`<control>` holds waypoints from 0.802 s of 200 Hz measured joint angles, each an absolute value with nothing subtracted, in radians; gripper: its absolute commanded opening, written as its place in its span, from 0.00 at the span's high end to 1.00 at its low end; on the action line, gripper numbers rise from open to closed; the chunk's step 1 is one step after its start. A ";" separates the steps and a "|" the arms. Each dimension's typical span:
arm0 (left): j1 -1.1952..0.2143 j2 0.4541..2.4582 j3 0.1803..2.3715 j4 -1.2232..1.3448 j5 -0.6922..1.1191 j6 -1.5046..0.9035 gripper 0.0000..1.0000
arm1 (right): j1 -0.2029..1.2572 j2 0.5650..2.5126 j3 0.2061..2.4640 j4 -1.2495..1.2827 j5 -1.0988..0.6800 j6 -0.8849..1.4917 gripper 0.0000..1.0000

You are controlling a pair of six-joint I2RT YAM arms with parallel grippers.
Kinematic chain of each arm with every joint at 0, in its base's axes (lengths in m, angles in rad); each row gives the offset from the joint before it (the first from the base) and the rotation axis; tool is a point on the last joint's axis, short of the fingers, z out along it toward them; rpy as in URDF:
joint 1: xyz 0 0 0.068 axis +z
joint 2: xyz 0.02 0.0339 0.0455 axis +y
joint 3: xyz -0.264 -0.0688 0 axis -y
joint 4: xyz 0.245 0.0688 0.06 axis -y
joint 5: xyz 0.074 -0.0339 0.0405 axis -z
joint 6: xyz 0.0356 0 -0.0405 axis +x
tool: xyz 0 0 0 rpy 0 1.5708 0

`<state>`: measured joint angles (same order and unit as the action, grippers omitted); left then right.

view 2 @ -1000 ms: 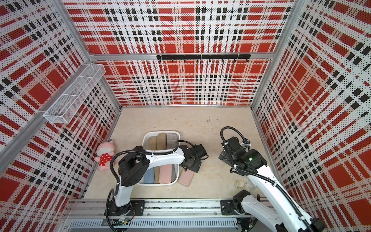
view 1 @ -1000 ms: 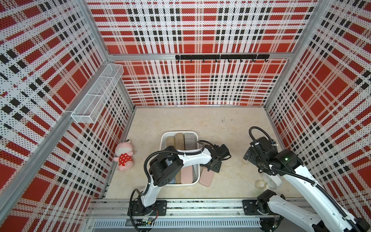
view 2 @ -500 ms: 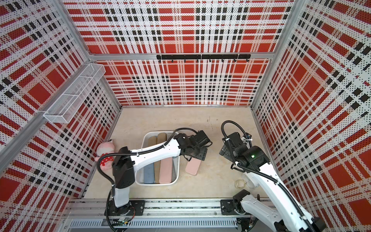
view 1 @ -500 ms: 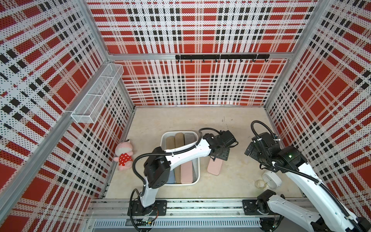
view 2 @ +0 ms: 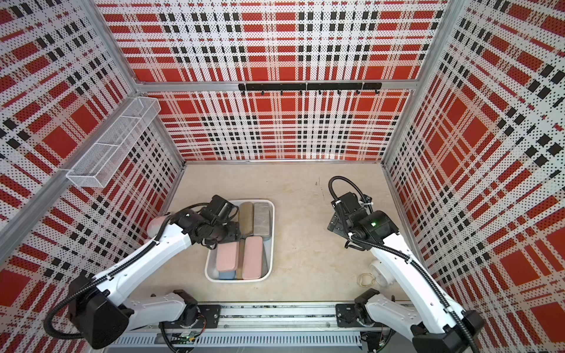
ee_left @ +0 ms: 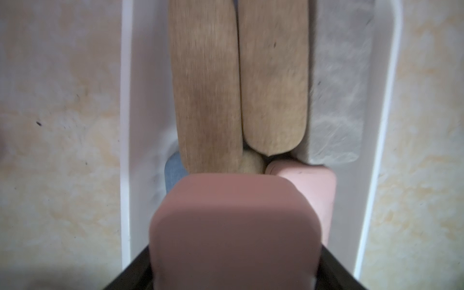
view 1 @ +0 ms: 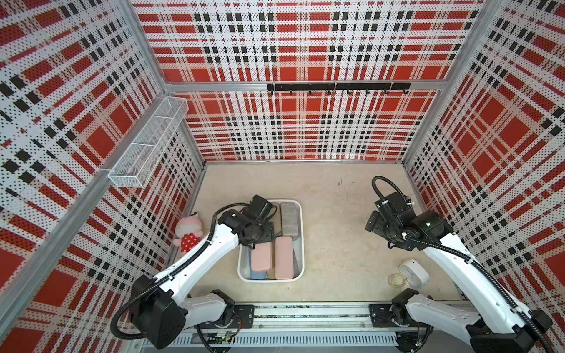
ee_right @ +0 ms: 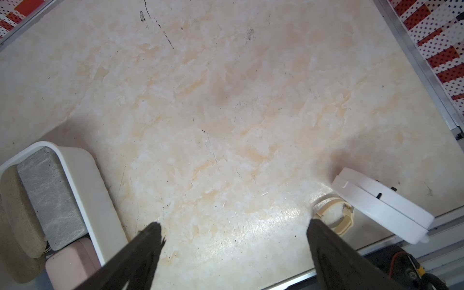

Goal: Put the glasses cases into the storage boxes
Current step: Place the glasses case in the storage box.

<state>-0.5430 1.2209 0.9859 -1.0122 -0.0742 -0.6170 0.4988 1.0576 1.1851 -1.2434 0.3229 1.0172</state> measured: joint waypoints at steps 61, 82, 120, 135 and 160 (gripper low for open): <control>-0.503 1.196 0.854 -0.997 -0.001 -0.566 0.33 | 0.499 1.058 1.185 -1.232 0.302 1.023 0.08; -0.480 1.253 0.846 -0.980 0.027 -0.535 0.34 | 0.499 1.060 1.185 -1.230 0.303 1.022 0.08; -0.420 1.320 0.844 -0.954 0.067 -0.496 0.35 | 0.499 1.060 1.185 -1.231 0.311 1.022 0.08; -0.395 1.342 0.844 -0.939 0.072 -0.487 0.35 | 0.499 1.060 1.185 -1.231 0.313 1.022 0.08; -0.384 1.372 0.857 -0.921 0.071 -0.482 0.36 | 0.499 1.060 1.185 -1.231 0.315 1.021 0.08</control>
<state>-0.3836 1.3720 0.8574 -0.9215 0.0708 -0.4816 0.4988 1.0603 1.1851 -1.2308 0.3149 1.0214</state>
